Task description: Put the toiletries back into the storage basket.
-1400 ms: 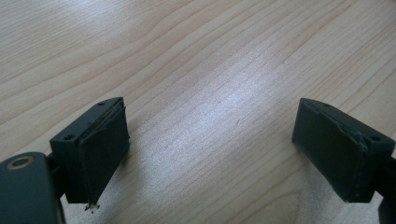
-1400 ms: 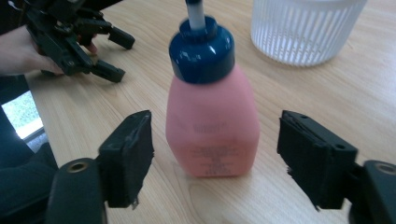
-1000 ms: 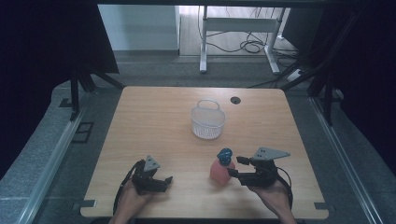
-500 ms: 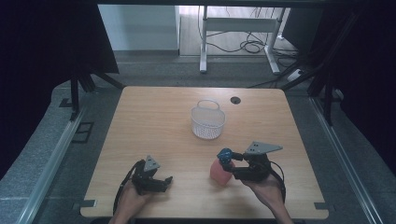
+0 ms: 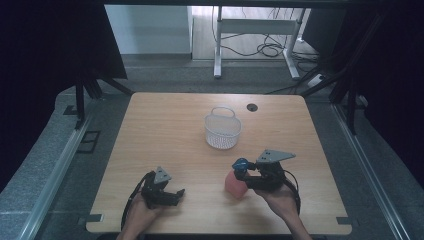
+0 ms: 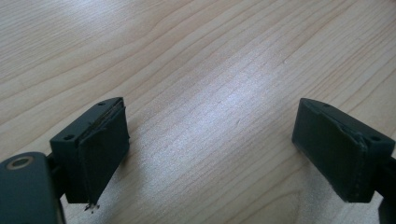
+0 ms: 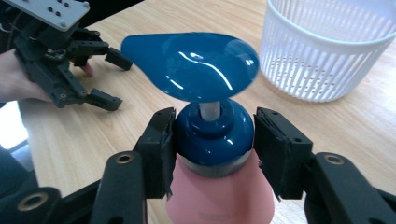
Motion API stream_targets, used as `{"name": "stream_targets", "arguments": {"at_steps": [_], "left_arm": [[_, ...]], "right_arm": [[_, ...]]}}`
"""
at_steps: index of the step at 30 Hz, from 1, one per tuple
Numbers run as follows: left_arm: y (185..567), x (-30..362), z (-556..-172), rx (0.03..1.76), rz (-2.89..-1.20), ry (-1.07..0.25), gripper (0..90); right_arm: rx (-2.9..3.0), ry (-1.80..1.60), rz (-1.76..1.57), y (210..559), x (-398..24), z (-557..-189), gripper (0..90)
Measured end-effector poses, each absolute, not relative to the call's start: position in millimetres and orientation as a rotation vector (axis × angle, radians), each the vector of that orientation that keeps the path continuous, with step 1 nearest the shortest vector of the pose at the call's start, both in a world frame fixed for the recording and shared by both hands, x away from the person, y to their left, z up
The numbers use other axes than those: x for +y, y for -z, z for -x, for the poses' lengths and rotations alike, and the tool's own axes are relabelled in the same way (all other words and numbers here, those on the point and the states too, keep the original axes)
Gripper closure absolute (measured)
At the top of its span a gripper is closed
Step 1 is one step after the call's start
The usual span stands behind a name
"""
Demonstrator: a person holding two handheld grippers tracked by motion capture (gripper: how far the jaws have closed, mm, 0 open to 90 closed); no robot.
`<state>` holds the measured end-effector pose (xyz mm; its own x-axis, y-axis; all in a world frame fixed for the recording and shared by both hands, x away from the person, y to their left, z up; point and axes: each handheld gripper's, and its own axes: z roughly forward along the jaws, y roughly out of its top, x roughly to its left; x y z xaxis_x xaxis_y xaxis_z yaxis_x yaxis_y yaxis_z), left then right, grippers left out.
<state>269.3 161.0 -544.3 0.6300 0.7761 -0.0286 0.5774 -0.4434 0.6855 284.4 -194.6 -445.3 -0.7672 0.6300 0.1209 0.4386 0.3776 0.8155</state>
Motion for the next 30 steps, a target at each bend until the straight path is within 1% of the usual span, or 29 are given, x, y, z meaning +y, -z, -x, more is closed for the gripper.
{"name": "stream_targets", "arguments": {"at_steps": [2, 7, 30], "left_arm": [[544.2, 161.0, -269.4, 1.053, -2.180, -0.382, 10.3], [544.3, 160.9, -269.3, 1.055, -2.179, -0.381, 10.3], [543.9, 161.4, -269.5, 1.048, -2.188, -0.382, 10.3]], "right_arm": [[2.408, -1.308, -0.956, 442.9, -193.4, -282.9, 52.3], [2.405, -1.275, -0.963, 439.9, -191.3, -282.3, 52.6], [2.399, -1.316, -0.930, 416.8, -189.4, -287.6, 52.7]]}}
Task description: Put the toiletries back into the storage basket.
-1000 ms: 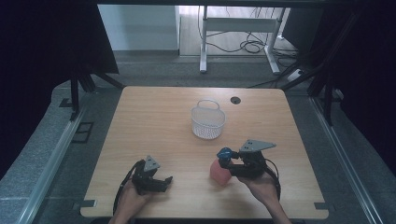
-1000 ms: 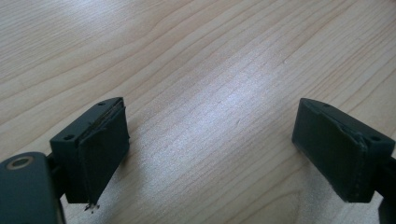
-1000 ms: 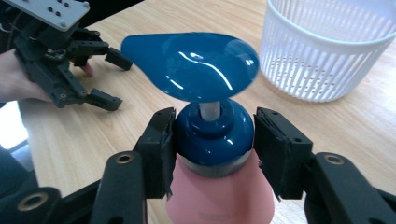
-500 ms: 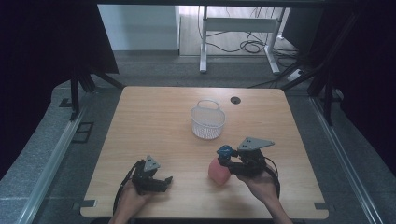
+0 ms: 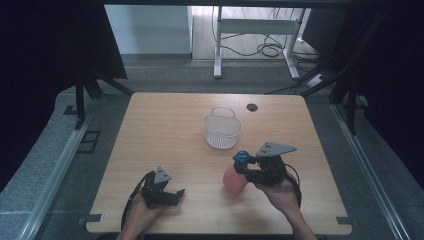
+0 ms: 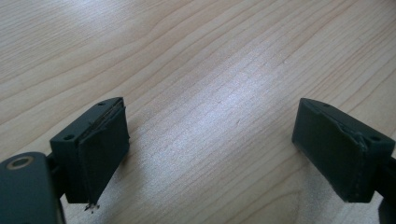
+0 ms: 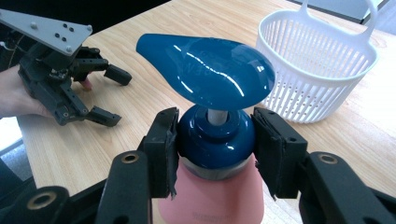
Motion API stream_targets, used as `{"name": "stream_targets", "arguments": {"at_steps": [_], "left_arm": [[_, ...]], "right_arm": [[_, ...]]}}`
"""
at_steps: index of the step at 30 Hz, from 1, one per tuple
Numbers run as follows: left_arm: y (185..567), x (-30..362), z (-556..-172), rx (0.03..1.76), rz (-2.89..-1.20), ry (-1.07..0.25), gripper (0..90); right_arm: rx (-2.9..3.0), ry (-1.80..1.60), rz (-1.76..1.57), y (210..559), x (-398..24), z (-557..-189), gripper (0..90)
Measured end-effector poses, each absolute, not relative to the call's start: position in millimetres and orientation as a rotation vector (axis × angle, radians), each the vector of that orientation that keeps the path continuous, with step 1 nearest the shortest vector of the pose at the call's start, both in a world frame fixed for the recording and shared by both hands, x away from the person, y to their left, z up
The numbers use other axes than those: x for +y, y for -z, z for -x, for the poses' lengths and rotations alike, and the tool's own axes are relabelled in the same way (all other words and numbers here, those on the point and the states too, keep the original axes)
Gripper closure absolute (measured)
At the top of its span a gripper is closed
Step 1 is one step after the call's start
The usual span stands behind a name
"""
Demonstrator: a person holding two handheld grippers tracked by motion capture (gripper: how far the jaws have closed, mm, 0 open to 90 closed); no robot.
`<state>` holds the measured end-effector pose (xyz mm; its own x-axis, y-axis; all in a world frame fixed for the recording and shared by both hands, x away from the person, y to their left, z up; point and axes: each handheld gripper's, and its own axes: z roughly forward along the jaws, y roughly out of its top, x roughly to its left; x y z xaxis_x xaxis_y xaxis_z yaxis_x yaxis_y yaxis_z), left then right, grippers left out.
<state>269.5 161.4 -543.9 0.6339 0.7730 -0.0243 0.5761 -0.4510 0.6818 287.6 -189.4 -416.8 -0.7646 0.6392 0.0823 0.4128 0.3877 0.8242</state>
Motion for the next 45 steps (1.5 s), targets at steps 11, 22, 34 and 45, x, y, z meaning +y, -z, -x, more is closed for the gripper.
{"name": "stream_targets", "arguments": {"at_steps": [11, 22, 34, 45], "left_arm": [[544.2, 161.0, -269.4, 1.053, -2.181, -0.382, 10.3], [544.1, 161.0, -269.4, 1.054, -2.181, -0.381, 10.3], [544.1, 161.0, -269.4, 1.053, -2.182, -0.382, 10.3], [544.1, 161.0, -269.4, 1.053, -2.182, -0.381, 10.3]], "right_arm": [[2.391, -1.337, -0.930, 405.8, -189.5, -295.4, 52.7], [2.374, -1.343, -0.925, 387.0, -190.2, -304.4, 52.7], [2.343, -1.346, -0.917, 367.2, -190.0, -316.7, 52.7], [2.316, -1.351, -0.926, 350.5, -188.9, -330.4, 52.7]]}}
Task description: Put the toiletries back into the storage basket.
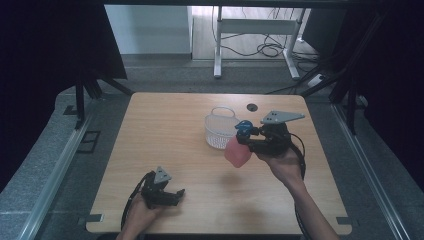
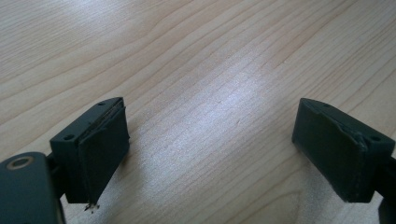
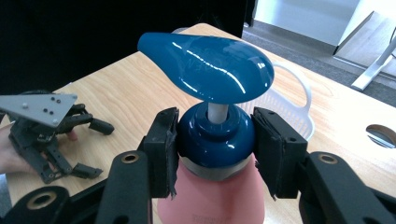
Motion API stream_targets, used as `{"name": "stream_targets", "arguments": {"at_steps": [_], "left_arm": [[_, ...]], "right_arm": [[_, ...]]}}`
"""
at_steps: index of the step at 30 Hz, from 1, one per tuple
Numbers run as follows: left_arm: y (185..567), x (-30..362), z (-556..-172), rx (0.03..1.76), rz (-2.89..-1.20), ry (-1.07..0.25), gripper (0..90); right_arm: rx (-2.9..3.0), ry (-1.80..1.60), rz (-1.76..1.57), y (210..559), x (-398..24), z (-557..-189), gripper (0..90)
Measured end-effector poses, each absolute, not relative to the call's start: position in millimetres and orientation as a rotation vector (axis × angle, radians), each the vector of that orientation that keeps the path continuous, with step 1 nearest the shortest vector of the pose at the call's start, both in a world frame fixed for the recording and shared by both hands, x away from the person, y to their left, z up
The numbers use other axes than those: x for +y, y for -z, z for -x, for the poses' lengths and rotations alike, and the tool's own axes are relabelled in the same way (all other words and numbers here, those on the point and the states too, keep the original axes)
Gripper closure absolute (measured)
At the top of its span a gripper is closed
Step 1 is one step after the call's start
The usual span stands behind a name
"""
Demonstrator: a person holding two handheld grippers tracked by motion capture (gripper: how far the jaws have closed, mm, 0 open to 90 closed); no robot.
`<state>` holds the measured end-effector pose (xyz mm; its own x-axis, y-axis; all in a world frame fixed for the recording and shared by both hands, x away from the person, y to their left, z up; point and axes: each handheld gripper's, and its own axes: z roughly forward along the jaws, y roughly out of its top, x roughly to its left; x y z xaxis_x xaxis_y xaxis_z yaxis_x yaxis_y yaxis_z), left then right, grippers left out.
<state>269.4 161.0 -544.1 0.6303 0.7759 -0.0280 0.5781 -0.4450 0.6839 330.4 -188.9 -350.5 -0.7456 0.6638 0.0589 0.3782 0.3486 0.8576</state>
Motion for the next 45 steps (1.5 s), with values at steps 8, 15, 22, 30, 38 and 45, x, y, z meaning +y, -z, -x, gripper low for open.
{"name": "stream_targets", "arguments": {"at_steps": [8, 15, 22, 30, 38, 45], "left_arm": [[544.1, 161.1, -269.4, 1.053, -2.182, -0.381, 10.3], [544.1, 161.1, -269.5, 1.052, -2.183, -0.382, 10.3], [544.1, 161.2, -269.5, 1.052, -2.185, -0.382, 10.3], [544.2, 161.2, -269.5, 1.053, -2.183, -0.383, 10.3], [544.2, 161.1, -269.5, 1.053, -2.182, -0.382, 10.3], [544.2, 161.3, -269.7, 1.049, -2.185, -0.384, 10.3]], "right_arm": [[2.292, -1.348, -0.930, 337.4, -187.4, -341.7, 52.8], [2.278, -1.343, -0.920, 329.0, -183.0, -350.2, 52.8], [2.261, -1.342, -0.915, 323.4, -179.0, -358.5, 52.8], [2.241, -1.323, -0.922, 319.6, -174.8, -370.9, 52.8], [2.224, -1.304, -0.930, 318.0, -169.5, -383.1, 52.8], [2.211, -1.298, -0.926, 317.1, -162.5, -392.1, 52.8]]}}
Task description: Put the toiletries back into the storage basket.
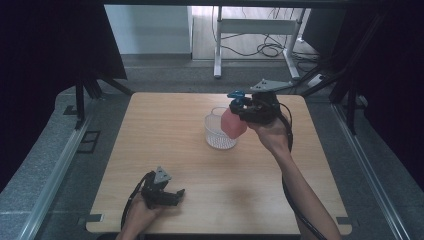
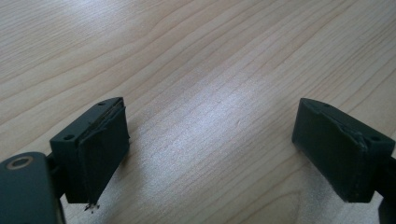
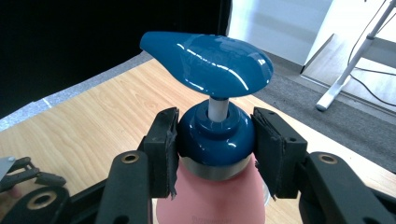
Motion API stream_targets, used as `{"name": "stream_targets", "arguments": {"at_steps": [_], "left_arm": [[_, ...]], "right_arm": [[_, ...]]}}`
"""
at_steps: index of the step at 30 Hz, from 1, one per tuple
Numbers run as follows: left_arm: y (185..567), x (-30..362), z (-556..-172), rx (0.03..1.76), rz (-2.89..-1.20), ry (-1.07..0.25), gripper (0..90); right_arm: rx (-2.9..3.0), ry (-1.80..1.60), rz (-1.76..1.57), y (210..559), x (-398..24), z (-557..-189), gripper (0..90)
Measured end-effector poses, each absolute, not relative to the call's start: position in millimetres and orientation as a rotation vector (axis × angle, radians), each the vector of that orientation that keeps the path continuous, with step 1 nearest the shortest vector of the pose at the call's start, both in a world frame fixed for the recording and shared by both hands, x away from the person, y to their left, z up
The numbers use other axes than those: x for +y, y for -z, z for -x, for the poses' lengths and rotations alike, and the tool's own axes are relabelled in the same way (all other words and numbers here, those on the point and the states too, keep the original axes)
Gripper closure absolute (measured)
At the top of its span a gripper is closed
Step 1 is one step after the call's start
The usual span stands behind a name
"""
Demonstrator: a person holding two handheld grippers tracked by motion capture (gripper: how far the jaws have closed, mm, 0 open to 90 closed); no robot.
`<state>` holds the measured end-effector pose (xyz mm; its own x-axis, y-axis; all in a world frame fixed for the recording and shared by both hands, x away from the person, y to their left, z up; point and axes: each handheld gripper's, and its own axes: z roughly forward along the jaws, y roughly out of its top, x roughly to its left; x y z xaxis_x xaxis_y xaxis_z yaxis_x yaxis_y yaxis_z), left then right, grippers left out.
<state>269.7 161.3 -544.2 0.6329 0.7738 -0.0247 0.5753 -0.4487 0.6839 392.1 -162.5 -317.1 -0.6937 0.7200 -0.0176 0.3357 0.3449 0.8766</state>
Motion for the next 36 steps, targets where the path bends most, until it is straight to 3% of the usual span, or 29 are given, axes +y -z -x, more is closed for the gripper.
{"name": "stream_targets", "arguments": {"at_steps": [36], "left_arm": [[544.2, 161.1, -269.8, 1.047, -2.182, -0.383, 10.3]], "right_arm": [[2.201, -1.236, -0.935, 339.5, -134.6, -437.8, 52.8]]}}
